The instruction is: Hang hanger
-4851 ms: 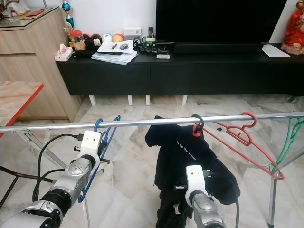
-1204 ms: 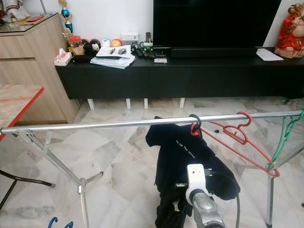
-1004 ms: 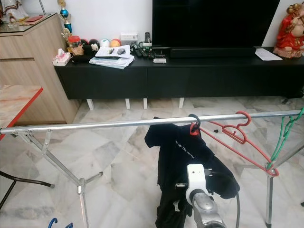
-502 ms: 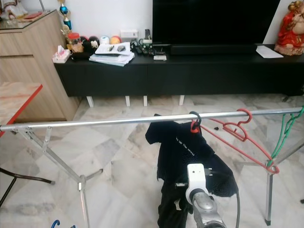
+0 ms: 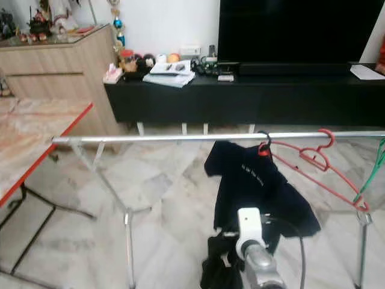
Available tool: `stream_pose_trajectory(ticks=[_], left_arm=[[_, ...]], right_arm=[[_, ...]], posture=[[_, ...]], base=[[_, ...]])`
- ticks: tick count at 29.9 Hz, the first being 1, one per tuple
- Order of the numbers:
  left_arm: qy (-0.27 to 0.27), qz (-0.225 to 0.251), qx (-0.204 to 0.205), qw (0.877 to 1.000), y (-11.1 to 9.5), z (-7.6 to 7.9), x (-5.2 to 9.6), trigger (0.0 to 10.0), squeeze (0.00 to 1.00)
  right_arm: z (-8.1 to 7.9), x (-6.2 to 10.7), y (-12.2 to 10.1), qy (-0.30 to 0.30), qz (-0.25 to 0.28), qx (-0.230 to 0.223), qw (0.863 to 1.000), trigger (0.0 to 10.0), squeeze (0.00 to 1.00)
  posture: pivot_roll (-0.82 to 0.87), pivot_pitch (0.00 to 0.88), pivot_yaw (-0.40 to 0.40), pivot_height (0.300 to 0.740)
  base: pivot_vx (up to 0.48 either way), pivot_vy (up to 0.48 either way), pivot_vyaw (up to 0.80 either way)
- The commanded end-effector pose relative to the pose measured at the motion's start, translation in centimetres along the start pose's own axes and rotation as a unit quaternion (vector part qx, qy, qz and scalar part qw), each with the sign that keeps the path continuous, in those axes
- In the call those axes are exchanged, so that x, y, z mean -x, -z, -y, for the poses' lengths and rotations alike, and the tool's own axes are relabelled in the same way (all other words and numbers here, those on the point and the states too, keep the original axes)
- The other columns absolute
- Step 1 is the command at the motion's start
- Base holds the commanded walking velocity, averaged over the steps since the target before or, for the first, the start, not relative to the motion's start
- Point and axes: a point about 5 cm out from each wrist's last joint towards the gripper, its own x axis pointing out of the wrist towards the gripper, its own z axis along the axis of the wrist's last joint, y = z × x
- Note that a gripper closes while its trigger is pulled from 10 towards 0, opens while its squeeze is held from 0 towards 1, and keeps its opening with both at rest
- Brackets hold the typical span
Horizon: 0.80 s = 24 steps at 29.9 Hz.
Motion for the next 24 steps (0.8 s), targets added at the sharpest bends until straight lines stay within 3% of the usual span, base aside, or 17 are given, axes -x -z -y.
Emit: stream_pose_trajectory(ticks=[1,24], left_arm=[[0.001,-0.002,-0.005,1.000,0.04,-0.07,0.01,10.0,0.00],[0.002,-0.003,-0.004,1.000,0.08,-0.05,0.01,10.0,0.00]], right_arm=[[0.00,-0.14,-0.78,0.001,0.017,-0.003,1.000,10.0,0.00],[0.05,-0.17,-0.85,0.002,0.017,-0.006,1.000,10.0,0.00]], posture=[[0.05,0.021,0.033,0.740],[0.06,0.021,0.032,0.740]], base=[[-0.262,0.000,0.00],[-0.266,0.000,0.00]])
